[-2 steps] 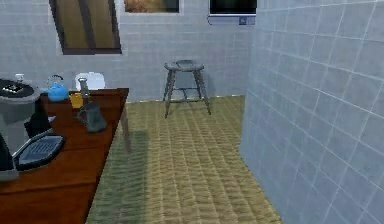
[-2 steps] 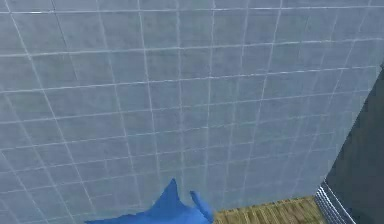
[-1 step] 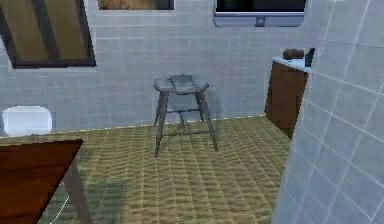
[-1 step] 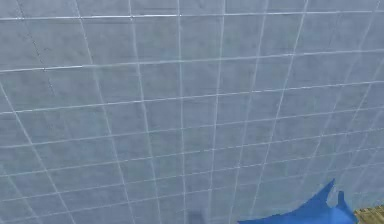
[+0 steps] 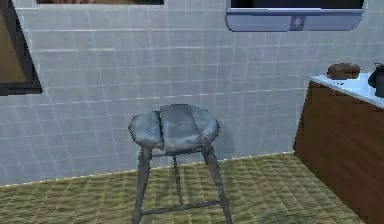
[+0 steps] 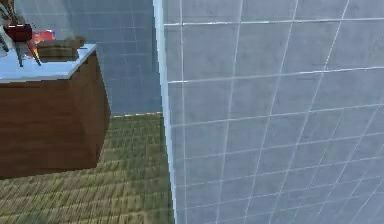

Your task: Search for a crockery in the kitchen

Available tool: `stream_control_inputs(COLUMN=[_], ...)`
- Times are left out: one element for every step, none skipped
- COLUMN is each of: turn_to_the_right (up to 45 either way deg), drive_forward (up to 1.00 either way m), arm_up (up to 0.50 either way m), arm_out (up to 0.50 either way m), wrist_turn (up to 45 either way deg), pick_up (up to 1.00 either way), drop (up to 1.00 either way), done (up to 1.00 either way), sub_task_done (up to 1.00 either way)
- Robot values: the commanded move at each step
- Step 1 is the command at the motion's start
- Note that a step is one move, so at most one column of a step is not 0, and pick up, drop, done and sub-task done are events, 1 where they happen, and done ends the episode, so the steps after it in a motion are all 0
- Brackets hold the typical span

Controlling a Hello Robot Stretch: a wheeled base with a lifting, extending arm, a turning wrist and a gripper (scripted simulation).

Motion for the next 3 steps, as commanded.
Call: stream_control_inputs(turn_to_the_right=[-18.0,0.0,45.0], drive_forward=[0.00,0.15,0.00], arm_up=[0.00,0.00,0.00], arm_out=[0.00,0.00,0.00], wrist_turn=[0.0,0.0,0.0], pick_up=[0.00,0.00,0.00], drop=[0.00,0.00,0.00], done=[0.00,0.00,0.00], sub_task_done=[0.00,0.00,0.00])
